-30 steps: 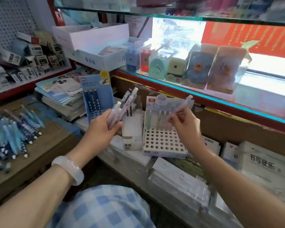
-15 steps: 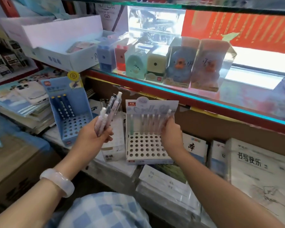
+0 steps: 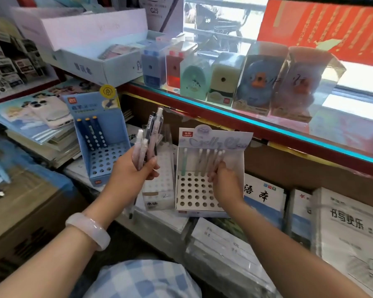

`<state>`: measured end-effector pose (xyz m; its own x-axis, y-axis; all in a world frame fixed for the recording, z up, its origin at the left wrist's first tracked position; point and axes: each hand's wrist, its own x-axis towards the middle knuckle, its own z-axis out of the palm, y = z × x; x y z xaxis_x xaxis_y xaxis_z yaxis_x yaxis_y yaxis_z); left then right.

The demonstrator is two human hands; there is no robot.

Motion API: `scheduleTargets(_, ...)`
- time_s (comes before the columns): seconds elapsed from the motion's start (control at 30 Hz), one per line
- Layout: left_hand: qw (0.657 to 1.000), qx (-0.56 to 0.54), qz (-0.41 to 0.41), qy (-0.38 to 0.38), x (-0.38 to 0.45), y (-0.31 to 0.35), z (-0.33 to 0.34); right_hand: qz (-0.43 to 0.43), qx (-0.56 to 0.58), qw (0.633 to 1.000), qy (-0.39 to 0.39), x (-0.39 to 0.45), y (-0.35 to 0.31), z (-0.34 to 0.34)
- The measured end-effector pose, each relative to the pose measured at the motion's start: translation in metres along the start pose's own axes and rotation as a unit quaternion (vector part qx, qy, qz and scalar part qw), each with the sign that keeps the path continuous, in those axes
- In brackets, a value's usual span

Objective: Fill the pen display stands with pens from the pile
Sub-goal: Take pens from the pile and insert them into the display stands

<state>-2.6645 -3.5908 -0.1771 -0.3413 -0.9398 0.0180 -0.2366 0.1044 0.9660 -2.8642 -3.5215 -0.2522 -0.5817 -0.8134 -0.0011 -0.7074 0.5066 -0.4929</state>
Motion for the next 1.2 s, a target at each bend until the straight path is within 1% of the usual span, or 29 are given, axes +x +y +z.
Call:
scheduleTargets(0.1, 0.999, -0.043, -0.029, 0.009, 0.0, 0.001, 0.0, -0.016, -0.014, 1.0, 0.004, 0.0, 0.002, 0.009)
scheduleTargets(0.3, 0.993, -0.083, -0.081, 0.02, -0.002, -0.001, -0.004, 0.001, -0.028, 1.0, 0.006, 0.0, 0.005, 0.009)
scheduleTargets(0.37, 0.989, -0.107, -0.099, 0.022, -0.002, -0.001, -0.006, 0.03, 0.001, 1.0, 0.006, -0.004, 0.002, 0.0)
scheduleTargets(0.4, 0.987, -0.118, -0.105, 0.021, -0.002, 0.0, -0.007, 0.053, 0.024, 0.998, 0.021, -0.008, -0.001, -0.006)
scheduleTargets(0.43, 0.986, -0.127, -0.107, 0.019, -0.002, -0.001, -0.007, 0.064, 0.043, 0.995, 0.056, -0.013, -0.005, -0.011)
scheduleTargets(0.47, 0.985, -0.137, -0.108, 0.017, -0.002, -0.001, -0.007, 0.054, 0.067, 0.992, 0.094, -0.019, -0.013, -0.017)
scheduleTargets(0.5, 0.983, -0.146, -0.107, 0.014, -0.002, 0.0, -0.007, 0.02, 0.101, 0.988, 0.117, -0.025, -0.024, -0.022)
scheduleTargets(0.53, 0.982, -0.153, -0.107, 0.01, -0.002, 0.0, -0.006, -0.018, 0.142, 0.984, 0.107, -0.029, -0.039, -0.028)
scheduleTargets(0.57, 0.982, -0.156, -0.107, 0.002, -0.003, 0.0, -0.005, -0.053, 0.187, 0.979, 0.069, -0.031, -0.056, -0.034)
scheduleTargets(0.6, 0.983, -0.152, -0.106, -0.01, -0.004, 0.0, -0.005, -0.078, 0.23, 0.97, 0.012, -0.033, -0.075, -0.039)
scheduleTargets(0.67, 0.984, -0.141, -0.097, -0.042, -0.006, 0.001, -0.004, -0.095, 0.305, 0.943, -0.098, -0.031, -0.108, -0.046)
scheduleTargets(0.7, 0.984, -0.141, -0.091, -0.058, -0.007, 0.001, -0.004, -0.095, 0.335, 0.928, -0.129, -0.03, -0.12, -0.049)
scheduleTargets(0.77, 0.982, -0.154, -0.084, -0.076, -0.008, 0.001, -0.005, -0.087, 0.368, 0.914, -0.148, -0.027, -0.134, -0.05)
scheduleTargets(0.87, 0.979, -0.159, -0.088, -0.088, -0.006, 0.0, -0.006, -0.067, 0.367, 0.915, -0.155, -0.025, -0.136, -0.049)
scheduleTargets(0.93, 0.973, -0.184, -0.101, -0.097, -0.006, 0.0, -0.005, -0.066, 0.39, 0.909, -0.133, -0.022, -0.131, -0.05)
scheduleTargets(1.0, 0.966, -0.21, -0.118, -0.092, -0.005, -0.002, -0.001, -0.062, 0.431, 0.897, -0.072, -0.017, -0.12, -0.058)
scheduleTargets(1.03, 0.966, -0.211, -0.122, -0.085, -0.004, -0.003, 0.0, -0.064, 0.43, 0.9, -0.031, -0.015, -0.111, -0.064)
scheduleTargets(1.13, 0.969, -0.199, -0.134, -0.054, -0.002, -0.006, 0.001, -0.079, 0.349, 0.931, 0.071, -0.013, -0.072, -0.079)
scheduleTargets(1.2, 0.966, -0.208, -0.148, -0.039, 0.0, -0.007, 0.001, -0.083, 0.276, 0.952, 0.103, -0.016, -0.044, -0.077)
